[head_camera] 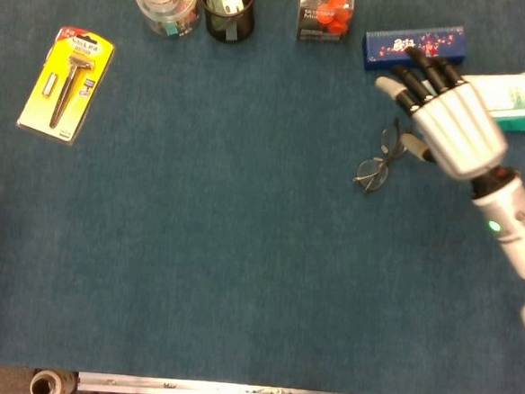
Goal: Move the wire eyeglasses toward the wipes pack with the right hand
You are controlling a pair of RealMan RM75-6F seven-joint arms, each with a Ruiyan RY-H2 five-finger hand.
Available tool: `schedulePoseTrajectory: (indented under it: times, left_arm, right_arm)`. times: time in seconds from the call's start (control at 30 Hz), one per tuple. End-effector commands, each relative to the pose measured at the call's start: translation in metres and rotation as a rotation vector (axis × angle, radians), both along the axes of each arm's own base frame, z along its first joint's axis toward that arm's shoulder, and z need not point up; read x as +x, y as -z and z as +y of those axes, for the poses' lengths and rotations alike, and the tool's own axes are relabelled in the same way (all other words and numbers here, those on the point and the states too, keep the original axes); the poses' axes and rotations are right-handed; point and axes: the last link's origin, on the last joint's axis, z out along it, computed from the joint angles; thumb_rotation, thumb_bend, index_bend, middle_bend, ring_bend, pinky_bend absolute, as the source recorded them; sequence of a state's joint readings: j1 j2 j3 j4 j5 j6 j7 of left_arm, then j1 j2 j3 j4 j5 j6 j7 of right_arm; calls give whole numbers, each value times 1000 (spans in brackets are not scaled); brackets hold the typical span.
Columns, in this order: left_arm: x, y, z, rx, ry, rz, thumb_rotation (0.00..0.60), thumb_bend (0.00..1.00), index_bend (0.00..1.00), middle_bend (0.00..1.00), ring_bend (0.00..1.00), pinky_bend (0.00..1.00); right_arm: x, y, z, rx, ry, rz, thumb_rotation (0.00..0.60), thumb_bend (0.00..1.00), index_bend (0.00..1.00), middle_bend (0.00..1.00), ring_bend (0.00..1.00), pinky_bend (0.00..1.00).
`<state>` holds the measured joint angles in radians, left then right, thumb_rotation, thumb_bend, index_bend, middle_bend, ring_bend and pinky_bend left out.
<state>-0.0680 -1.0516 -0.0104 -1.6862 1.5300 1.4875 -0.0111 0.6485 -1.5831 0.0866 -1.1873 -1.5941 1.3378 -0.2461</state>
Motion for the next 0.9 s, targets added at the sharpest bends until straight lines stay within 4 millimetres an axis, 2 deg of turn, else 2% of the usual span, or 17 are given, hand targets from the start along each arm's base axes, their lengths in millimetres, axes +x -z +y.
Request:
schedulePoseTrajectory:
  times: [0.03,0.23,0.43,0.73,0.9]
  left_arm:
    - [0,0,0,0,0,2,600,228,667,553,437,562]
    - [0,2,1,-2,-2,9,600,228,667,553,437,562]
    - [0,3,1,-1,-1,13,600,228,667,552,437,562]
    - [0,2,1,16,4,9,600,228,661,548,437,562]
    - [-1,1,3,39,5,5,600,228,652,540,434,561]
  right_arm:
    - [-11,-46,22,-104,43,46,600,41,291,292,126,268]
    - [-28,-81,49,-184,161,69,600,65,291,292,127,268]
    - [-53,-103,75,-223,283,60,600,68,291,290,127,268]
    - [-92,-119,116,-260,468,0,600,69,291,290,127,270]
    - [-107,-123,137,-268,525,-28,600,70,291,290,127,270]
